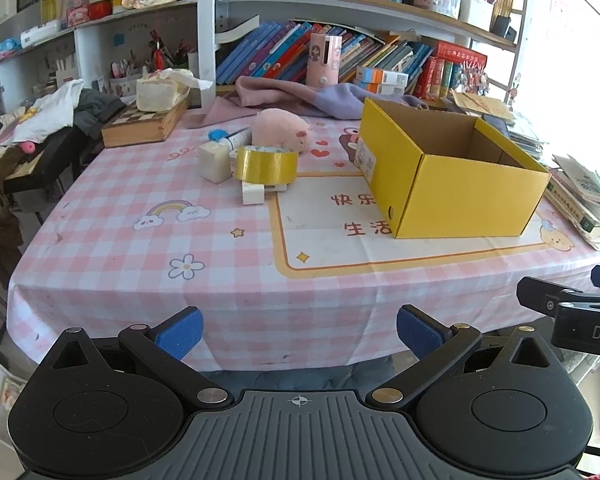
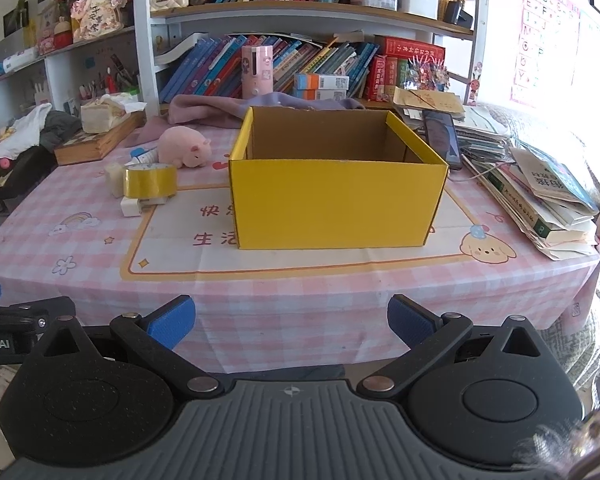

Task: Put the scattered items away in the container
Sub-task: 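Move both tools toward the yellow tape roll and white items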

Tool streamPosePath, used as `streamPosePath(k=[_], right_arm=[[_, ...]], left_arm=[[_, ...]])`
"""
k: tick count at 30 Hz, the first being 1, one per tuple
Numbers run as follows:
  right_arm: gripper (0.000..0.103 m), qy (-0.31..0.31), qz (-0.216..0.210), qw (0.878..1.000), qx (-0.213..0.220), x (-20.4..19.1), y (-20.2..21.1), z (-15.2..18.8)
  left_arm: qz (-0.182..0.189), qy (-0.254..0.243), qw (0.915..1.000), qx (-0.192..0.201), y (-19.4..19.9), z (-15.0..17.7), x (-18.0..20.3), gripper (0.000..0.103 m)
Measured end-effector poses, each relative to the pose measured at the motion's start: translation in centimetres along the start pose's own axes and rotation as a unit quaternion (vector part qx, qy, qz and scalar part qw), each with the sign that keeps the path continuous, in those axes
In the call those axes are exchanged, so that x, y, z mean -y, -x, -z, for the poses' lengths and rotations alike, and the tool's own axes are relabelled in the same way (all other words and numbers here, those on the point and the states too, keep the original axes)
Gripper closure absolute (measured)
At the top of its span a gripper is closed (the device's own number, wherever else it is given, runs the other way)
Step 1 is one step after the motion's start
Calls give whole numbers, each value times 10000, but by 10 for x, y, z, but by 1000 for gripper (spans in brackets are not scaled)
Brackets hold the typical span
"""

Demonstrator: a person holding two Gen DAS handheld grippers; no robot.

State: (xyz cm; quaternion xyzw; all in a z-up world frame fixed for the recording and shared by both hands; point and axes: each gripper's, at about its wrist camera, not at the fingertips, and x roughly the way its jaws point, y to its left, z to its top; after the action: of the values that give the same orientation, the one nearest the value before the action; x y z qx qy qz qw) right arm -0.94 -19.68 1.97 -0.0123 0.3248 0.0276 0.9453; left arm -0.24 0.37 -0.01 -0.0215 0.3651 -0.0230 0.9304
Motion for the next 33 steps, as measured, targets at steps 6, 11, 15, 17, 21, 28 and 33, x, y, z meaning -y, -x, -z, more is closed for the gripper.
streamPosePath(k=[6,11,15,17,21,28,33], right_arm=[[2,-117,-58,9999,-37,2,1,0],[9,-133,-88,9999,-47,1,0,0],[10,-145,-52,9999,-5,1,-1,0],[10,-170,-36,9998,2,1,-1,1],[16,-141,-63,9999,68,0,0,0],[17,-61,-72,9999,121,-3,1,-1],[17,147,27,9997,200,-9,2,-1]], left_arm=[[-20,-21,10000,-66,0,1,-1,0],[51,-80,9999,-92,1,1,-1,0],[152,-152,9998,-59,1,2,1,0],[149,-149,9998,-50,1,1,0,0],[82,-239,9997,-44,0,-1,1,0],[29,-398,9991,134,5,-4,5,0],[115,-355,9991,178,5,-3,2,0]])
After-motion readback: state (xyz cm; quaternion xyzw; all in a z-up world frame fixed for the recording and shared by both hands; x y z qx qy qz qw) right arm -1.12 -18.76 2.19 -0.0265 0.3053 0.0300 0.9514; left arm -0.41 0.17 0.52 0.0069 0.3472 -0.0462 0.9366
